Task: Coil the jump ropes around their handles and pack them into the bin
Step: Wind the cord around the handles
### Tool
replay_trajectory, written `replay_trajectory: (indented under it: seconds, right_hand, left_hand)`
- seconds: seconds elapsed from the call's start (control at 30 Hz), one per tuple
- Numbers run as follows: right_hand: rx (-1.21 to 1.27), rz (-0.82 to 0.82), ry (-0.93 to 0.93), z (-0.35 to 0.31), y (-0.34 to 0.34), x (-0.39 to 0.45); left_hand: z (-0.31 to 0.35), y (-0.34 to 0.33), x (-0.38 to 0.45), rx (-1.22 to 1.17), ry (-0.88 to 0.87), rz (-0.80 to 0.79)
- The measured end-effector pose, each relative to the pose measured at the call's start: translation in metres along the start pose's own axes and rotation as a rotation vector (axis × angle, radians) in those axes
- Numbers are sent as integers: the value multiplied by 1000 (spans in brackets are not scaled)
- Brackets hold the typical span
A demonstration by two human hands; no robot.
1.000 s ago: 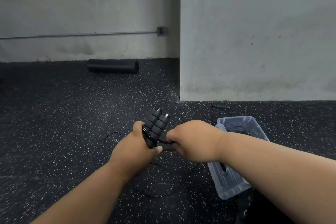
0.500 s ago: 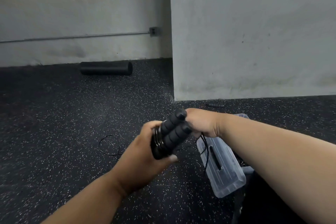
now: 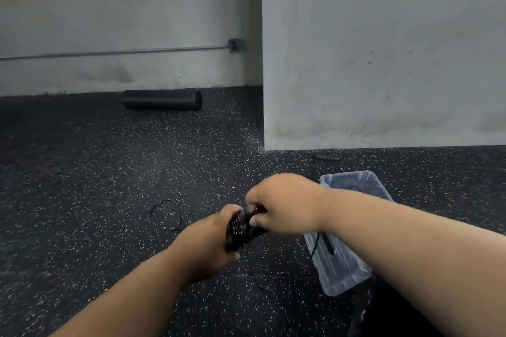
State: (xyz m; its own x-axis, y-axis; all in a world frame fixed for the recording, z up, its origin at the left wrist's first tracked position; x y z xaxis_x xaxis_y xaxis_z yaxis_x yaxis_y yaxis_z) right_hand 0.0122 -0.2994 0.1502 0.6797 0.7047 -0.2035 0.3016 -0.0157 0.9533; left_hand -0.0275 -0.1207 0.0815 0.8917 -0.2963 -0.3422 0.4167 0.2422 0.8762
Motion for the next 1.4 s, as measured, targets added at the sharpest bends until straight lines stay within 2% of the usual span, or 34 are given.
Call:
replay_trajectory:
  seconds: [0.13,0.17,0.23,0.33,0.4,0.47,0.53,0.67,0.77,0.83,0.93,1.07,1.17,1.23,1.33,1.4]
  right_hand:
    - [471,-69,-4,32,3,2]
    - [547,-75,-19,43,-4,6]
    - [664,-85,-22,53,-13,10]
    - [714,-66,-46,58,-23,12]
    - [674,-87,-100,49,-32,13]
    - [567,-138,-115,36,-43,17]
    - [355,-168,-81,20,-48,18]
    - [-34,-269,41,-4,-45,6]
    - [8,-220,89,-7,-26,1]
    - [170,-117,60,5,-8,0]
    - [444,-105,9,31,-3,3]
    - [874,-171,-29,56,-22,12]
    - [1030,-159,-94,57,-33,16]
    - [933,-138,-121,47,-39,18]
    - [569,-127,-110,29,-48,19]
    - [402,-160,-83,16,-56,18]
  left_hand:
    - [26,2,-7,41,-210,-36]
    - [33,3,-12,12,-243,-26]
    - [39,8,-19,-196,-260,25]
    - [33,21,-23,-631,-201,185]
    - [21,28,-17,-834,-72,314]
    - [9,31,-9,-961,35,376]
    - [-5,30,-4,-899,109,362]
    - [-19,14,2,-324,204,96]
    - [-9,-4,1,38,113,-94]
    - [3,-13,-1,88,-55,-169]
    - [23,-10,-7,-60,-213,-126]
    - [32,5,-16,-451,-212,60]
    - [26,12,-17,-764,-187,166]
    - [23,16,-13,-898,-163,228]
    - [15,16,-5,-1067,-61,292]
    - [5,15,1,-1038,36,334]
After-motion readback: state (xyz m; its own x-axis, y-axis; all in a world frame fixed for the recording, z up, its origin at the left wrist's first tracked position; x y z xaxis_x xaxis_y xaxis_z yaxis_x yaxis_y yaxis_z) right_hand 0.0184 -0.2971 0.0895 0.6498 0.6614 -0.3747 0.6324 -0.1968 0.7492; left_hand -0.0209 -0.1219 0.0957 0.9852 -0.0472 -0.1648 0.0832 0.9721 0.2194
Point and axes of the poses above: each hand's wrist, its own x-axis towards the middle knuckle, its own y-axis out of the back of the hand, z = x × y, the point moved 3 cm from there along x, towards the middle knuckle, and after that the axes turned 5 degrees about -z, right-handed, at the moved point
